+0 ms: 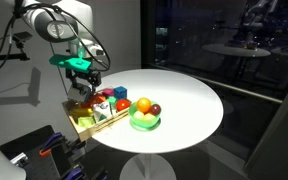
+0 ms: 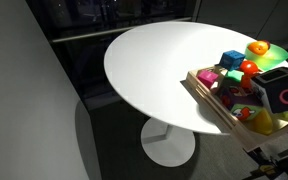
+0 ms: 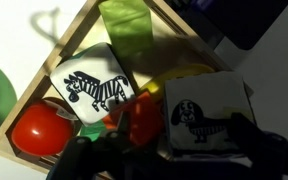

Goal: Pick up the square plush toy from the table and put it in the box

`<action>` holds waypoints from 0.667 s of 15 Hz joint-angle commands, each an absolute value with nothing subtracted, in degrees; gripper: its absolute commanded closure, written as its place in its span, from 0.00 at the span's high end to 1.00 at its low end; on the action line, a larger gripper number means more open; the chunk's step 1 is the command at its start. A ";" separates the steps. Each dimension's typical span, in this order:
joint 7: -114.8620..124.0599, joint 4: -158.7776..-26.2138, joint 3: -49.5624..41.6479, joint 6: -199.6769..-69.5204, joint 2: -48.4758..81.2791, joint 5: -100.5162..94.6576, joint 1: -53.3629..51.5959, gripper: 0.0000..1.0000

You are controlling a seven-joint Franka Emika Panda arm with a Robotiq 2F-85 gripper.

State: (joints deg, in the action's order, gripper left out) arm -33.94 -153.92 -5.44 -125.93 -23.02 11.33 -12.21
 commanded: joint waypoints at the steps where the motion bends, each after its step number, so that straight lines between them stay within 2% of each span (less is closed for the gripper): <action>1: -34.35 -151.88 -5.87 -123.62 -22.52 14.87 -11.71 1.00; 10: -32.23 -150.28 -6.26 -123.26 -22.93 19.91 -10.37 1.00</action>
State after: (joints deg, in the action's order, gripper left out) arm -33.44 -152.14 -6.16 -125.26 -22.97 18.17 -11.20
